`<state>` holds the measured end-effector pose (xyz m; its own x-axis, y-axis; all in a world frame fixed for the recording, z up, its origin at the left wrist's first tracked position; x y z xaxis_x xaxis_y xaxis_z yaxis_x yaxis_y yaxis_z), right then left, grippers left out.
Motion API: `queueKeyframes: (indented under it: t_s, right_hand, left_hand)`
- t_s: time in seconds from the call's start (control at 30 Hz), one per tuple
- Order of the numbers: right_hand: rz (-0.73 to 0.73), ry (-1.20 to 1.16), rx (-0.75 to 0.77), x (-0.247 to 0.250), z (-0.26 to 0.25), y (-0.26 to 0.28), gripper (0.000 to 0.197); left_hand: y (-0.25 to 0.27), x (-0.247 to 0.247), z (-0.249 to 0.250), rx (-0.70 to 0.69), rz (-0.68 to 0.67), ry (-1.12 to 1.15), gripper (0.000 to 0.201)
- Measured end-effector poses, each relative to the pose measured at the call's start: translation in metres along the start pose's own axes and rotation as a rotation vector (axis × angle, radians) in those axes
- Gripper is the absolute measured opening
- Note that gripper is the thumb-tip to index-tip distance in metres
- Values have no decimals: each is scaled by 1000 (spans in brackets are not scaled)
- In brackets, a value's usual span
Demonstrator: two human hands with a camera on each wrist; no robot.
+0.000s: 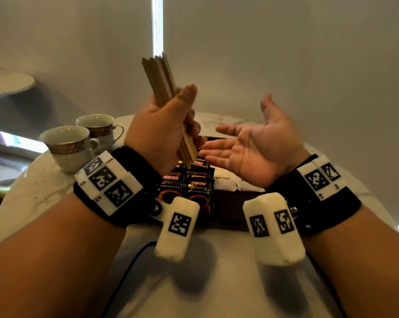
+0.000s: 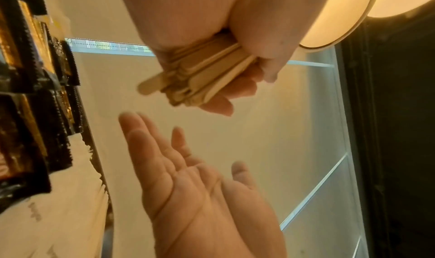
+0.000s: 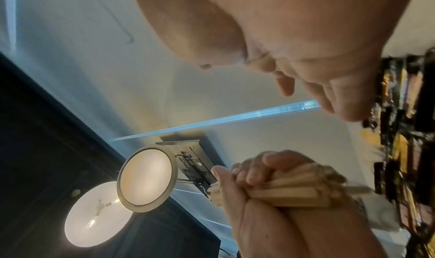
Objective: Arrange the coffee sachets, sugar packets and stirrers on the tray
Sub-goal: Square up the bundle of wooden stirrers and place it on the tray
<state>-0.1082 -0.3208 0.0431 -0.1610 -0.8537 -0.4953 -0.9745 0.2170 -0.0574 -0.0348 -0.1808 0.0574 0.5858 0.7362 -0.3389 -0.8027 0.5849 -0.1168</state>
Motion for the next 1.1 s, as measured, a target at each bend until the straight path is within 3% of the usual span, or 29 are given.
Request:
queueKeyframes:
  t_s: [0.13, 0.4, 0.57, 0.67, 0.83, 1.1]
  right_hand:
    - [-53, -129, -97, -12, 11, 2, 111]
    - [-42, -304, -196, -23, 25, 2, 119]
    - [-256, -570, -16, -35, 20, 5, 118]
    - [-294, -511, -17, -33, 20, 5, 120]
    - [-193, -543, 37, -35, 23, 7, 118]
    - [-229, -431, 4, -31, 25, 13, 114]
  left_hand:
    - [1, 1, 5, -81, 46, 163, 21]
    - [7, -6, 6, -206, 49, 197, 23]
    - [7, -17, -10, -156, 21, 98, 17]
    - [8, -19, -9, -183, 15, 129, 14]
    - [4, -21, -16, -158, 17, 121, 20]
    - [3, -19, -19, -113, 14, 12, 19]
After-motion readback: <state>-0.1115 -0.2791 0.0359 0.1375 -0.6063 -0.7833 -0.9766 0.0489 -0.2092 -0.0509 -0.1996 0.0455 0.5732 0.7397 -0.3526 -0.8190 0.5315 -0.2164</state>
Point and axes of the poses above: each hand's wrist, its own y-axis away from the middle knuckle, its own x-axis out of the back of the hand, z = x × y, the point moved 4 cm from there along -y, towards the middle knuckle, and after that the axes turned 13 degrees about x, right-handed, at the moved point
